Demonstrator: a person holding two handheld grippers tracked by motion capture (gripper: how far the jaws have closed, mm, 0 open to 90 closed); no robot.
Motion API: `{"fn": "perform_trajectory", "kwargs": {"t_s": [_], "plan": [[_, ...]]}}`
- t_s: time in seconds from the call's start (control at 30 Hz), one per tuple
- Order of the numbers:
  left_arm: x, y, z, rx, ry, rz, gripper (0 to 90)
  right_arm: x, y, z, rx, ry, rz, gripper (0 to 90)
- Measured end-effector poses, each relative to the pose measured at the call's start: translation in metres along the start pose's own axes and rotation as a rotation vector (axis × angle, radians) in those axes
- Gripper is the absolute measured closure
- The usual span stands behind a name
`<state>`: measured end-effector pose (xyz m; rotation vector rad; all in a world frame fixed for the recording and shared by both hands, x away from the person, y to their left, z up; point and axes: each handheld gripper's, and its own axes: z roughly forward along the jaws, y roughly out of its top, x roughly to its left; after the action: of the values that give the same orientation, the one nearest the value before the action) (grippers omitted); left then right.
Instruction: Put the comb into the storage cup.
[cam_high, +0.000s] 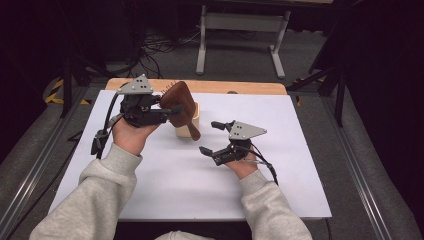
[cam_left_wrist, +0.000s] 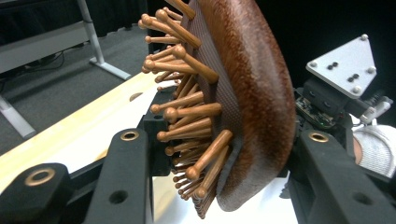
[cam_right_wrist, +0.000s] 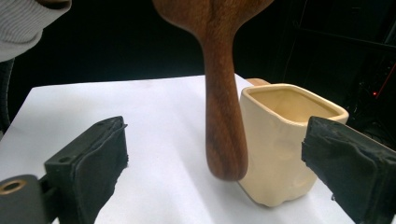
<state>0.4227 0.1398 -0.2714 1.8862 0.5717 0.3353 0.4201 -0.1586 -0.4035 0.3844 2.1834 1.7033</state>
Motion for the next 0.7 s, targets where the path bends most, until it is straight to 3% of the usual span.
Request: {"fn": "perform_trajectory", "kwargs": {"t_s": [0.7], "plan": [[0.025, 0.038, 0.001, -0.015, 0.064, -0.002, 56.3, -0.006, -0.002, -0.010, -0.013, -0.028, 0.021, 6.5]]}}
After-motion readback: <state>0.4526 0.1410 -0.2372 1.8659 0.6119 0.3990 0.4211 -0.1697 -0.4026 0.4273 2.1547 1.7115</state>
